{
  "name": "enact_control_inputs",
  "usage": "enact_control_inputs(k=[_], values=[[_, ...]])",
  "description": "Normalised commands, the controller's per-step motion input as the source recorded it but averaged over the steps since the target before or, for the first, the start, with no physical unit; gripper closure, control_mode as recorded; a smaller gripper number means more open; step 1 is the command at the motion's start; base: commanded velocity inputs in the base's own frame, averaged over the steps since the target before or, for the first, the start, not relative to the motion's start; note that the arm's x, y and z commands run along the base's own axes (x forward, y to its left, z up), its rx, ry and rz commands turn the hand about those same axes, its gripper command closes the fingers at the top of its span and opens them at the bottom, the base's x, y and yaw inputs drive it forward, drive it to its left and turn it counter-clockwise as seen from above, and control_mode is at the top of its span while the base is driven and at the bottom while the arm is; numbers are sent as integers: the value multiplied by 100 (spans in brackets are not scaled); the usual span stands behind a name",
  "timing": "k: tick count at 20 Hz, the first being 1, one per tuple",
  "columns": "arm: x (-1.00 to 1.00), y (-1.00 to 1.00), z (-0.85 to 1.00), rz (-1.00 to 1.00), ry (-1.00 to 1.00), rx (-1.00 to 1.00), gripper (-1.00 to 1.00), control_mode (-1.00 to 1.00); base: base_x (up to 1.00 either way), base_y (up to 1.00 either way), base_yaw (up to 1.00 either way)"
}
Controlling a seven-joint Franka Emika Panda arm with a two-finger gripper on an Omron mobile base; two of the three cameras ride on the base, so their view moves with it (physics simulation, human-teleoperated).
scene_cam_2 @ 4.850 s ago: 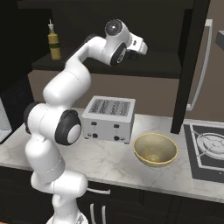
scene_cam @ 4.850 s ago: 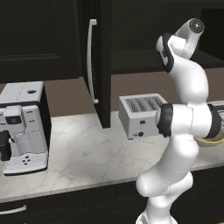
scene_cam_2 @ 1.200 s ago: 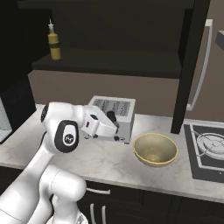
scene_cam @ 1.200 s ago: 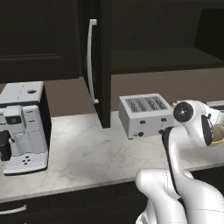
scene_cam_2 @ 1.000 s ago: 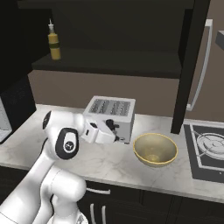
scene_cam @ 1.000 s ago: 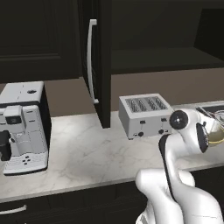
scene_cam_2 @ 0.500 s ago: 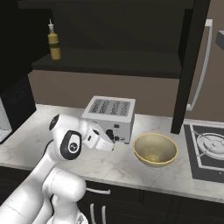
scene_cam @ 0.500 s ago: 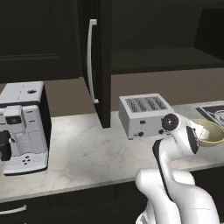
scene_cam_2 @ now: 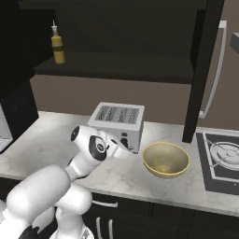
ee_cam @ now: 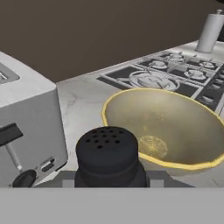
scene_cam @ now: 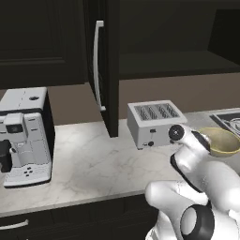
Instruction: Retrieve the bottle and the shaker from the cabinet and place them next to the mixing bowl on the counter. Then add garlic from the fridge to the mixing bowl.
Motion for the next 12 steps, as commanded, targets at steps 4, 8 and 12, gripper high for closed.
enact_control_inputs(k=[4,8,12], values=[[61,0,-78,-2,0,0,100,-100,0,0,0],[17,0,-57,-21,-1,0,100,-100,0,0,0],[23,0,-29,-27,-1,0,100,-100,0,0,0]])
